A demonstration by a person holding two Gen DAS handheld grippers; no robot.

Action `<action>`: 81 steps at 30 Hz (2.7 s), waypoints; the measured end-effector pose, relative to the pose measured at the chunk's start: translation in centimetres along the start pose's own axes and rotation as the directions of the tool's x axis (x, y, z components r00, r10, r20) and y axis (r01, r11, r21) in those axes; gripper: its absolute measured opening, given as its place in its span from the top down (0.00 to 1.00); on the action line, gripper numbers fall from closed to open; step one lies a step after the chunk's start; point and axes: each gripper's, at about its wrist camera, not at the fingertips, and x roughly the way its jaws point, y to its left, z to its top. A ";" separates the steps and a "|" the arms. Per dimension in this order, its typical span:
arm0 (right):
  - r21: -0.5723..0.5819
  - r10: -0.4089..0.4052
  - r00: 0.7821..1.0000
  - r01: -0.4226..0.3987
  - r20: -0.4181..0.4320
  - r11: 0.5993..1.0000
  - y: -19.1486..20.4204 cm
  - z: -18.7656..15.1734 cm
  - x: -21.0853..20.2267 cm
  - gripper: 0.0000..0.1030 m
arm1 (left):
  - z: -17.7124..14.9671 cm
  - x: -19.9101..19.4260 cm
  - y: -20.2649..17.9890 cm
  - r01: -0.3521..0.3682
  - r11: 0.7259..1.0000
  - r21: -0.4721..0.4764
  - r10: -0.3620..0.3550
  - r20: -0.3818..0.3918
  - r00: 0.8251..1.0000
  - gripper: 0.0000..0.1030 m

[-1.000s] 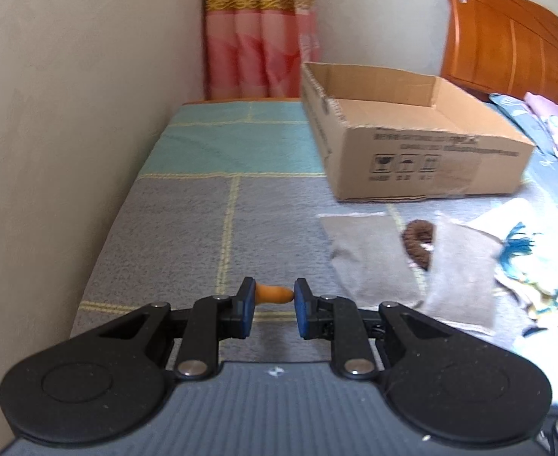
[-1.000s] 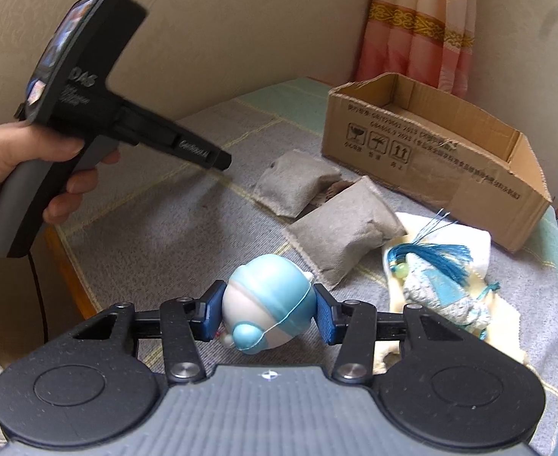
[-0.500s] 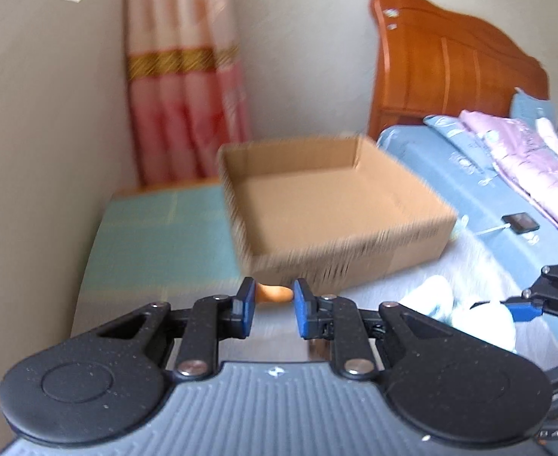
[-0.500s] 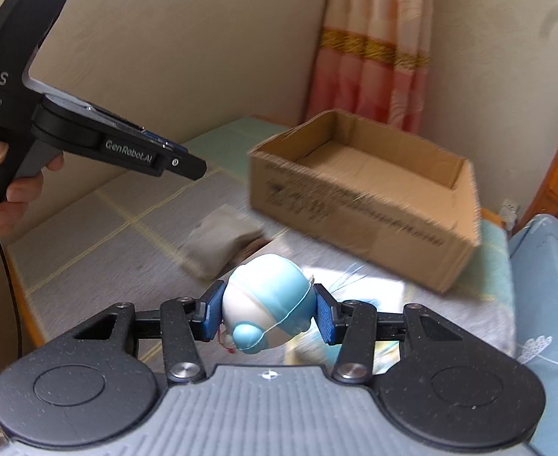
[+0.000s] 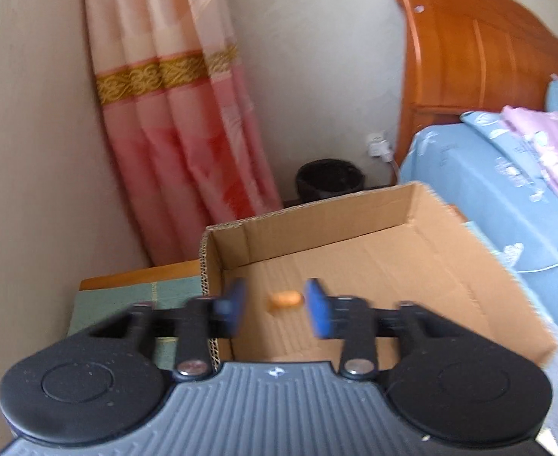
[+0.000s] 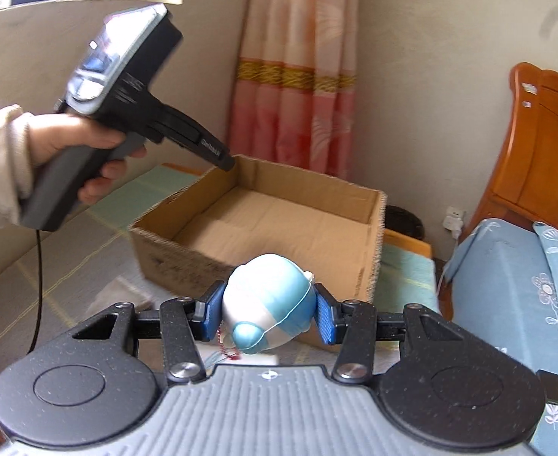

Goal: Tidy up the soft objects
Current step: 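Carry both items into the cardboard box and open both tools, then move the left tool to the grey sachet and the right tool to the cream ring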

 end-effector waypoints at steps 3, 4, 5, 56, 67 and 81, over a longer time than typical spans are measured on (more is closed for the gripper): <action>0.016 -0.006 1.000 0.006 -0.007 1.000 -0.8 0.1 0.3 0.48 | -1.1 -0.8 -0.1 -0.025 1.000 0.017 0.024 0.032 0.999 0.25; 0.020 -0.008 1.000 0.008 -0.010 1.000 -1.1 0.3 0.4 0.48 | -1.4 -1.5 0.0 -0.018 1.000 0.021 0.017 0.033 0.999 0.25; 0.022 -0.011 1.000 0.012 -0.011 1.000 -1.4 0.4 0.5 0.48 | -1.7 -2.3 0.0 -0.007 1.000 0.023 0.006 0.034 0.999 0.24; 0.128 -0.005 0.996 0.016 -0.089 0.992 0.5 -2.2 -0.4 0.00 | -16.6 -15.8 3.6 -0.078 0.972 -0.222 0.072 -0.034 0.997 0.08; 0.144 0.031 0.969 0.005 -0.245 0.990 4.0 -10.6 -2.6 0.00 | -17.8 -15.8 2.8 -0.076 0.977 -0.198 0.066 -0.057 0.996 0.07; 0.133 0.152 0.956 -0.121 -0.253 0.984 6.5 -12.2 0.3 0.00 | -18.3 -15.0 2.7 -0.088 0.980 -0.180 0.074 -0.085 0.994 0.03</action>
